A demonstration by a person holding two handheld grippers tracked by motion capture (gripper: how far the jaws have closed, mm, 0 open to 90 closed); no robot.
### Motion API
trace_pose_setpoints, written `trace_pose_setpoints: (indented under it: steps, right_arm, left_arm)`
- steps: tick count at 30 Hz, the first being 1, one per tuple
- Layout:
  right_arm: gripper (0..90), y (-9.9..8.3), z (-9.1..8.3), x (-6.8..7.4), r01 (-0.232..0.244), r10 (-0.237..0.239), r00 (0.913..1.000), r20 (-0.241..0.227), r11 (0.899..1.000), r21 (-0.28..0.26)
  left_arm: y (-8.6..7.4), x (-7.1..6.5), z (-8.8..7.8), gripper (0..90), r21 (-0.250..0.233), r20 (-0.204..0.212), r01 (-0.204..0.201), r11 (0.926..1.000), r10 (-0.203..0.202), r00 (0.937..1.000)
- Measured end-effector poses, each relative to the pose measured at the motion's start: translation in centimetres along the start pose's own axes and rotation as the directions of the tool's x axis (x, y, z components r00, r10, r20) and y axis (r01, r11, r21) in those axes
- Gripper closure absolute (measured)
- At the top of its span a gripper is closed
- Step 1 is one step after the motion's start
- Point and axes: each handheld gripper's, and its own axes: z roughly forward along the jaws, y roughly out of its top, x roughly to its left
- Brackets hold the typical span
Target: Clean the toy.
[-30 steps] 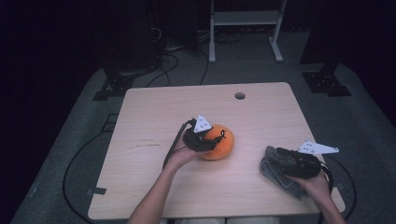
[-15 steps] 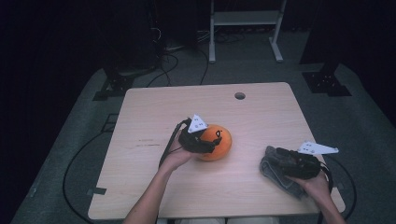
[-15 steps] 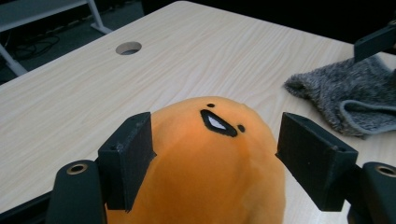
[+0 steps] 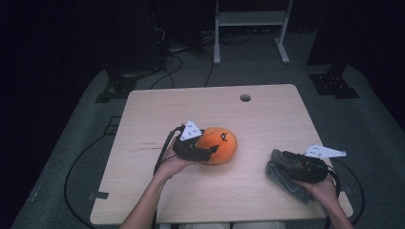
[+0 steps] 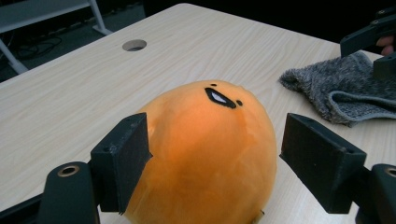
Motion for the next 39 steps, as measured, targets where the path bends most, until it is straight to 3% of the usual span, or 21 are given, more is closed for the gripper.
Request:
trace_pose_setpoints:
  steps: [28,35,39]
  right_arm:
    - [37.2,-0.2,0.0,0.0,-0.005,0.005,1.0,-0.001,1.0,0.01]
    - [37.1,-0.3,-0.2,0.1,-0.005,0.005,1.0,-0.002,1.0,0.009]
    - [36.9,-0.4,-0.2,0.2,-0.008,0.008,1.0,-0.005,1.0,0.014]
  left_arm:
    - [-3.7,0.3,-3.5,18.1,-0.014,-0.039,0.045,0.9989,-0.045,0.9982]
    - [-5.6,-0.2,-4.6,16.6,-0.043,-0.041,0.092,0.9949,-0.094,0.9947]
    - [-6.9,-0.5,-5.1,15.3,-0.032,-0.051,0.107,0.9937,-0.109,0.9928]
